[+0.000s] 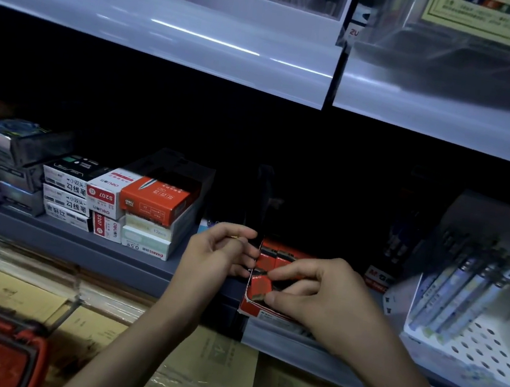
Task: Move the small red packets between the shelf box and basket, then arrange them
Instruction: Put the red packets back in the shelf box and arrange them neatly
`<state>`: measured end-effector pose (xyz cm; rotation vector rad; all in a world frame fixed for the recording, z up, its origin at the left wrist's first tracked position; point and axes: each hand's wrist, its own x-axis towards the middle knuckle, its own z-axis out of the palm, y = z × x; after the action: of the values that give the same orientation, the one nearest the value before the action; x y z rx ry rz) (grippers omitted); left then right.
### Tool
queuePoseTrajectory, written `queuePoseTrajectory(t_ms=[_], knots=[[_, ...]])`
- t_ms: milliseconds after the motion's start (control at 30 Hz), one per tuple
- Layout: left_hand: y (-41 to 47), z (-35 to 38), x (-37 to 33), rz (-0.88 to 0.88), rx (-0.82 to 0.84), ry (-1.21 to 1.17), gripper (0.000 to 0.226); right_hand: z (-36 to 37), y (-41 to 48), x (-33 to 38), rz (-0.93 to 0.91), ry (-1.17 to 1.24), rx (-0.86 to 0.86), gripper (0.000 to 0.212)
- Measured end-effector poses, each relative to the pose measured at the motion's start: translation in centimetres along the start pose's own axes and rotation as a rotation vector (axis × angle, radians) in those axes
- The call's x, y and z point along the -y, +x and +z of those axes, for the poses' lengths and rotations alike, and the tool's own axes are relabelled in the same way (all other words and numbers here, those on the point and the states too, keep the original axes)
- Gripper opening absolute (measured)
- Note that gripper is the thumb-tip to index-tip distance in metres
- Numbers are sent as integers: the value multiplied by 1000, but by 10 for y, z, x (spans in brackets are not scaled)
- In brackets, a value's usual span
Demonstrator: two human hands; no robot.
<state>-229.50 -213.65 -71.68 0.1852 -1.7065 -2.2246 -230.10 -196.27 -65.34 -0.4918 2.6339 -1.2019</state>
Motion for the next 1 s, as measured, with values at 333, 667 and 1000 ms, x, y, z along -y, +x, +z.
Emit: queuePoseTrajectory(t_ms=[333,667,1000], knots=[[-1,3,-2,0,7,17,18,10,-2,-4,-45,-135,-87,14],[-3,2,-2,-6,3,23,19,-43,1,-14,-52,-112,-110,14],[-3,3,-2,-1,0,39,19,-34,2,-12,107,-388,57,8]])
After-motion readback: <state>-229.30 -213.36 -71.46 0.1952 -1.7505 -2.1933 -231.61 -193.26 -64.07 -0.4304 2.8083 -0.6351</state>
